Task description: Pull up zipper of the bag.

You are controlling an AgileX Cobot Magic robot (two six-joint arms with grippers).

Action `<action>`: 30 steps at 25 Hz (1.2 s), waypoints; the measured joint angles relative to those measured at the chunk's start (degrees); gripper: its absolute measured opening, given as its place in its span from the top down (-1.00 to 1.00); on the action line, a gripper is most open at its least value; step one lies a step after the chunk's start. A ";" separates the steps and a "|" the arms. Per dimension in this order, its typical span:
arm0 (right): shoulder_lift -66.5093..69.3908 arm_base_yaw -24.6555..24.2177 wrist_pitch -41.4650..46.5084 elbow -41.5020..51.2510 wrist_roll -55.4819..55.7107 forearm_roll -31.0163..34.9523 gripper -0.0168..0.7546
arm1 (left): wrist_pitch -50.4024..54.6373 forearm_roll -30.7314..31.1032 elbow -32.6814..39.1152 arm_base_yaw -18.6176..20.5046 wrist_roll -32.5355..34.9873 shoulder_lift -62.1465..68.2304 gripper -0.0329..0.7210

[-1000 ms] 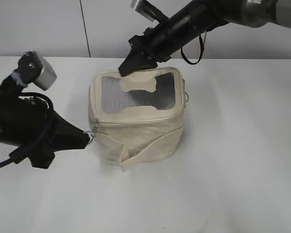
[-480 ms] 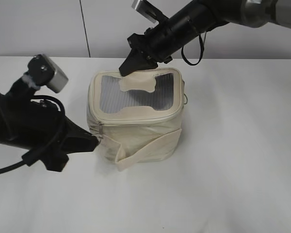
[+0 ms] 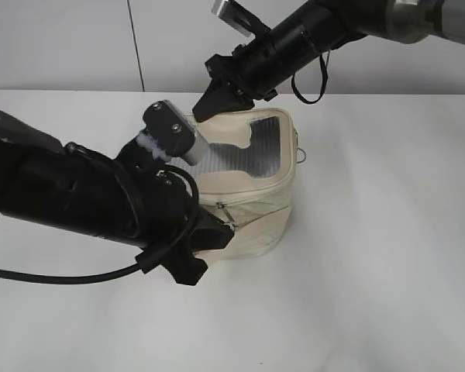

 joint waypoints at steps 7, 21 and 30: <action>0.00 -0.57 0.19 -1.32 0.14 -1.46 0.38 | 5.50 5.47 0.00 1.42 -9.96 -1.13 0.60; -10.55 -17.38 4.54 10.38 -2.12 -3.56 -0.07 | 16.53 27.89 -8.31 23.60 -32.31 -12.27 0.00; -33.88 -21.33 -17.38 60.68 -52.06 33.60 -0.05 | 32.68 27.02 -45.71 24.27 -30.06 16.95 -0.06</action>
